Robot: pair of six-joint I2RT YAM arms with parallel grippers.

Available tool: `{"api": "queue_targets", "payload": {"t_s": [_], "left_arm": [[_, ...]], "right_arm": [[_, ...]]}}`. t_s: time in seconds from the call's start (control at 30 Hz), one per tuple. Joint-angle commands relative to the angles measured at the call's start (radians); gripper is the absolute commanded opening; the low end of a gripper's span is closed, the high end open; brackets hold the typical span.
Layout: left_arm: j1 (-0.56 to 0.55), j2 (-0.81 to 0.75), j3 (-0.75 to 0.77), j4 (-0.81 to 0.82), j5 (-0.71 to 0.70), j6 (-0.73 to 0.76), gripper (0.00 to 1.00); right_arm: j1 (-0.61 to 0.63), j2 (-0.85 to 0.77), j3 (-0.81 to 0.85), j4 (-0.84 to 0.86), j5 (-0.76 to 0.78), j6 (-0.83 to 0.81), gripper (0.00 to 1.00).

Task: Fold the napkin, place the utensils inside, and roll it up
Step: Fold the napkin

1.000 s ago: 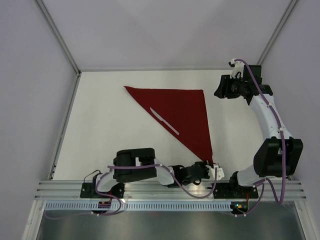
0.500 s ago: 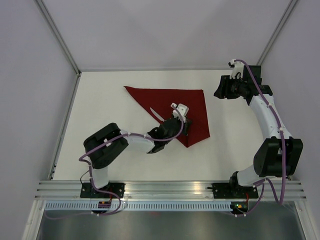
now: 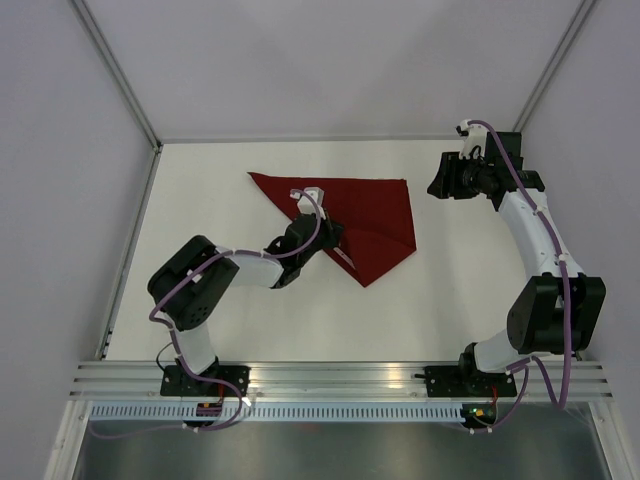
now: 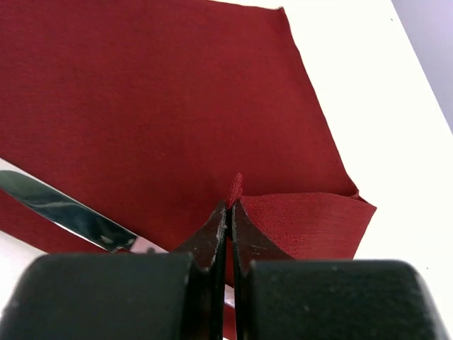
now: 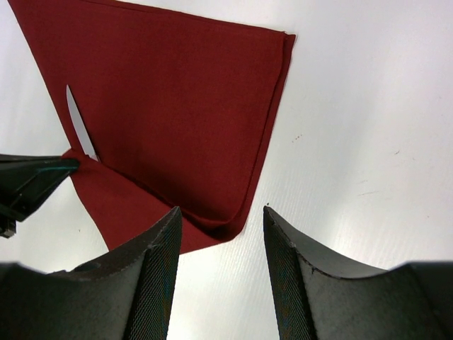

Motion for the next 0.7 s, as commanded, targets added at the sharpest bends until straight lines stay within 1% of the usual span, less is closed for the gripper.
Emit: {"api": "queue_targets", "payload": {"t_s": [0.0, 0.33, 0.67], "left_arm": [[0.034, -0.044, 0.005, -0.003, 0.033, -0.060, 0.02], [0.128, -0.055, 0.013, -0.048, 0.036, -0.074, 0.02], [0.176, -0.055, 0.031, -0.089, 0.042, -0.065, 0.02]], "right_arm": [[-0.003, 0.005, -0.002, 0.018, -0.013, 0.011, 0.55], [-0.002, 0.015, 0.000, 0.017, -0.013, 0.008, 0.56], [-0.003, 0.028, 0.000, 0.011, -0.013, 0.004, 0.56]]}}
